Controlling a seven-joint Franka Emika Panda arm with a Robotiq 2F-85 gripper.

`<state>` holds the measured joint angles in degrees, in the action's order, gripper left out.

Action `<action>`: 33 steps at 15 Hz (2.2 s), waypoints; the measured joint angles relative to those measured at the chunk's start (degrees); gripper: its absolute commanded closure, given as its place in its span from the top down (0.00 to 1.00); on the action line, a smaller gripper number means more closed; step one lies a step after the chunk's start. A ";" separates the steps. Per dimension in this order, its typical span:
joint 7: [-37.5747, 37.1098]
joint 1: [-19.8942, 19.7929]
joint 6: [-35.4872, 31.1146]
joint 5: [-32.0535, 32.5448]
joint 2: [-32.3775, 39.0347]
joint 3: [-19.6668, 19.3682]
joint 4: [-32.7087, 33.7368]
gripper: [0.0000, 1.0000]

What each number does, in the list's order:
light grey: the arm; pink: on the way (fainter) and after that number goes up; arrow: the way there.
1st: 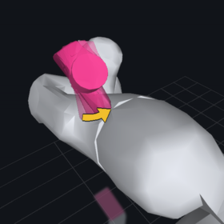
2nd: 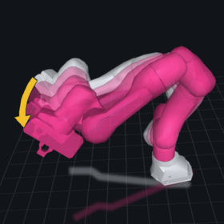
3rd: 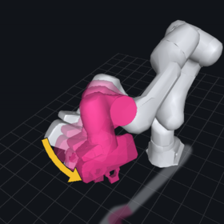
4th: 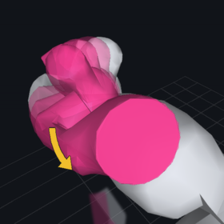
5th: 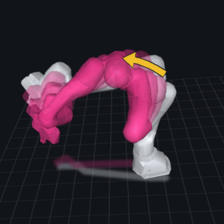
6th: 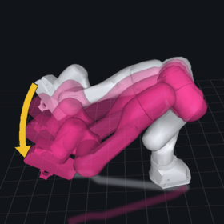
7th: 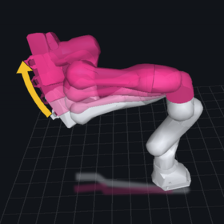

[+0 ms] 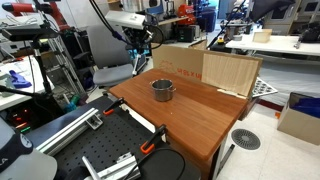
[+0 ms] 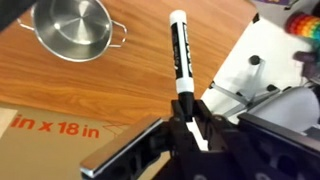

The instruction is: Take the marker out of the pot and put it on the table

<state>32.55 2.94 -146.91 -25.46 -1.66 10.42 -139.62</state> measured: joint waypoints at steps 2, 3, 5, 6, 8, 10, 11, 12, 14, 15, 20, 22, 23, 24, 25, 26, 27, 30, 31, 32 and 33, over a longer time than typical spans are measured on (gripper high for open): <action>0.00 0.71 3.74 -1.60 0.41 -0.43 1.33 0.05; -0.04 0.86 5.15 -1.93 0.90 -0.53 2.01 0.05; -0.33 0.95 6.94 -2.01 2.54 -0.62 3.52 0.05; -0.85 0.96 7.59 -2.01 3.62 -0.63 4.34 0.05; -2.28 0.98 8.41 -2.01 6.18 -0.63 6.28 0.05; -4.07 0.99 8.94 -1.91 9.00 -0.60 8.53 0.05; -4.97 0.99 9.48 -1.84 10.45 -0.57 9.75 0.05; -5.85 1.00 10.30 -1.78 11.87 -0.53 11.03 0.05; -7.61 1.01 11.52 -1.50 14.79 -0.38 13.52 0.05; -8.54 1.02 12.20 -0.98 16.21 -0.31 14.66 0.05; -14.77 1.03 15.54 2.87 23.38 -0.27 20.94 0.05; -17.30 1.03 17.46 4.78 26.11 -0.31 23.75 0.05; -18.46 1.03 18.51 5.85 27.38 -0.33 25.07 0.05; -19.45 1.03 19.54 6.61 28.57 -0.36 26.31 0.05; -20.27 1.03 20.35 7.26 29.68 -0.38 27.46 0.05; -21.16 1.03 21.23 7.94 30.72 -0.40 28.63 0.05; -22.04 1.06 22.07 8.58 31.79 -0.43 29.82 0.05; -25.07 1.70 24.04 10.30 35.19 -0.93 33.42 0.05; -26.16 1.96 24.60 10.68 36.37 -1.16 34.70 0.05; -27.11 2.18 25.30 10.93 37.58 -1.37 36.04 0.05; -27.84 2.31 26.25 11.13 38.73 -1.53 37.38 0.05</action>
<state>4.71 5.25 -120.66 -14.33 37.08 8.89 -102.24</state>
